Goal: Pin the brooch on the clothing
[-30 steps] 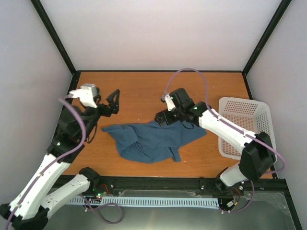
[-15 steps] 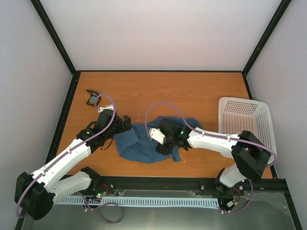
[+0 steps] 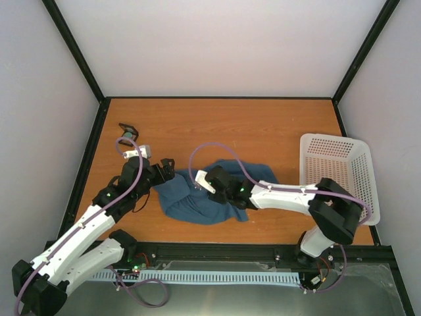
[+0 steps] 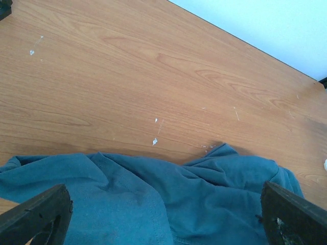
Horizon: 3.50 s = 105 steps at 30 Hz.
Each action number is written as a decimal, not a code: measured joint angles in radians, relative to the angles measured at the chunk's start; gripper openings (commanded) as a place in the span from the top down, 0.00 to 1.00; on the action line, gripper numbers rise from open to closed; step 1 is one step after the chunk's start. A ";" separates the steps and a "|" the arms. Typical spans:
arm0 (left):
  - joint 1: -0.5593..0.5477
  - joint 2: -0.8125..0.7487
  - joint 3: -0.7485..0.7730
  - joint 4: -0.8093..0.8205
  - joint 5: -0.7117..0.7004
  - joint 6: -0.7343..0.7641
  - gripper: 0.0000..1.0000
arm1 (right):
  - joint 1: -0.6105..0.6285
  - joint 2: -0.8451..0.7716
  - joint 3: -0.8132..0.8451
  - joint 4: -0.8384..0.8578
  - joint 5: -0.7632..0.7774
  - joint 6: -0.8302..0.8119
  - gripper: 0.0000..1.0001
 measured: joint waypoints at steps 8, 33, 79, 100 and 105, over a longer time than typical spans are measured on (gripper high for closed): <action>0.000 0.003 -0.006 0.020 0.004 0.020 0.00 | -0.232 -0.188 0.000 0.115 -0.138 0.190 0.97; -0.036 0.975 0.494 0.051 0.308 0.386 0.12 | -0.864 -0.112 0.138 -0.063 -0.899 0.544 0.97; -0.022 1.128 0.763 0.051 0.666 0.485 0.11 | -1.036 -0.747 -0.496 -0.151 -0.629 0.844 0.98; -0.113 1.305 0.788 -0.012 0.764 0.748 0.82 | -1.037 -0.790 -0.468 -0.124 -0.680 0.789 0.97; -0.112 1.162 0.677 0.029 0.683 0.716 0.99 | -1.037 -0.819 -0.449 -0.127 -0.710 0.782 0.98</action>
